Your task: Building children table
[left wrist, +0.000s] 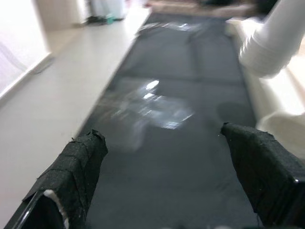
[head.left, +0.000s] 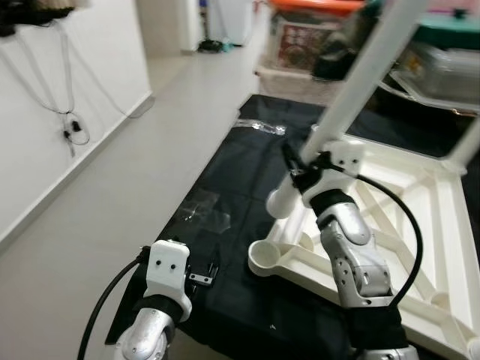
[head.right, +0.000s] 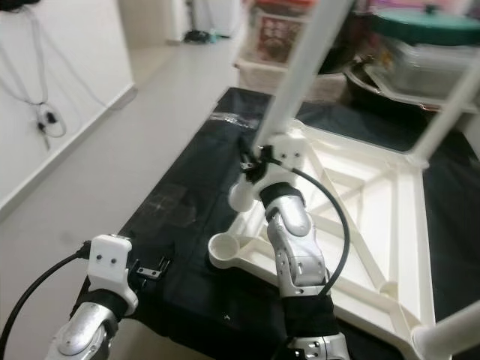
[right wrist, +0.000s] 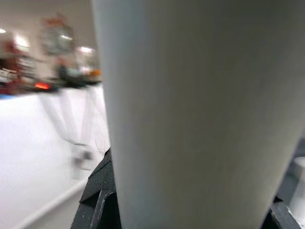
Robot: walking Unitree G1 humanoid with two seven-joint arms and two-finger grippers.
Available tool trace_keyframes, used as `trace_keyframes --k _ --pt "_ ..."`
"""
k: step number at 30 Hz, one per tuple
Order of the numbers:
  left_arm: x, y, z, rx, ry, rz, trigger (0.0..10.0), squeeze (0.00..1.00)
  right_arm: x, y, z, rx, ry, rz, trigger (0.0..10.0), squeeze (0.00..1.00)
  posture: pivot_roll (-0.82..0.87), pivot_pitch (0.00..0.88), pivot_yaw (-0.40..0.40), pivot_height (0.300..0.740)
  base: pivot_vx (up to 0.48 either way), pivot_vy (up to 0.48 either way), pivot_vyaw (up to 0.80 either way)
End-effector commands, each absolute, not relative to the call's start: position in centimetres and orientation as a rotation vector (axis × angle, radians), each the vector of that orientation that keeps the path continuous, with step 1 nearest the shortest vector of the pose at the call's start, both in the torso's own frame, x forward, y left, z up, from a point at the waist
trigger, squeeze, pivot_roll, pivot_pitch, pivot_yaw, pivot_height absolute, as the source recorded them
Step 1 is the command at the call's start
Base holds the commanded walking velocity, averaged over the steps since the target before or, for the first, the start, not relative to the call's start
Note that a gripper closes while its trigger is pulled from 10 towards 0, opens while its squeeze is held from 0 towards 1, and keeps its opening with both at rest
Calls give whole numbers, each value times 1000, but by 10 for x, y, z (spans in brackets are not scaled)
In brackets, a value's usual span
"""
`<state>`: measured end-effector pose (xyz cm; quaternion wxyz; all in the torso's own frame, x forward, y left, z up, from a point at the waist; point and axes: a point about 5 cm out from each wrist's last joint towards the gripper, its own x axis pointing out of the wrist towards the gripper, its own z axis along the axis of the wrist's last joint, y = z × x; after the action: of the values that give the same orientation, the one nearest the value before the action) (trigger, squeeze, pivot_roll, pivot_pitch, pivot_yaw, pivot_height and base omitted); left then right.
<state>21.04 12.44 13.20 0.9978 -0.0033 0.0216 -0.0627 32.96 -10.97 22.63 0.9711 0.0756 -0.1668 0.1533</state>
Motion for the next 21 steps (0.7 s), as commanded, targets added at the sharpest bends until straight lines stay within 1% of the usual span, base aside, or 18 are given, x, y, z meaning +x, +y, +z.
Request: trace_keyframes --k 1,3,6,7,9,12,13,16,17,18,20,21 --pt "210 121 134 -6 32 -132 10000 0 331 -116 232 155 -369 313 10000 0 104 0 -73 740 0 0 0" --pt "209 121 134 -7 33 -132 10000 0 333 -116 233 156 -369 329 10000 0 104 2 -76 740 0 0 0" --pt "206 119 133 -13 39 -142 10000 0 346 -116 235 125 -342 435 10000 0 102 22 -81 740 0 0 0" --pt "206 119 133 -13 39 -142 10000 0 346 -116 235 125 -342 435 10000 0 102 22 -81 740 0 0 0" --pt "204 117 134 -15 41 -153 10000 0 355 -117 238 104 -330 474 10000 0 104 33 -83 740 0 0 0" --pt "203 116 135 -17 41 -158 10000 0 359 -118 240 100 -327 484 10000 0 105 39 -83 740 0 0 0" --pt "202 115 136 -18 41 -166 10000 0 366 -121 243 104 -315 494 10000 0 108 58 -86 740 0 0 0" --pt "201 114 137 -20 41 -172 10000 0 371 -123 245 112 -300 503 10000 0 108 58 -86 740 0 0 0" --pt "199 113 138 -20 41 -176 10000 0 376 -125 246 113 -277 517 10000 0 114 84 -89 740 0 0 0" --pt "199 113 138 -20 41 -176 10000 0 376 -125 246 113 -277 517 10000 0 114 84 -89 740 0 0 0" --pt "192 113 142 -21 44 -189 10000 0 386 -130 246 119 -219 574 10000 0 122 140 -88 740 0 0 0" --pt "192 113 142 -21 44 -189 10000 0 386 -130 246 119 -219 574 10000 0 122 140 -88 740 0 0 0"
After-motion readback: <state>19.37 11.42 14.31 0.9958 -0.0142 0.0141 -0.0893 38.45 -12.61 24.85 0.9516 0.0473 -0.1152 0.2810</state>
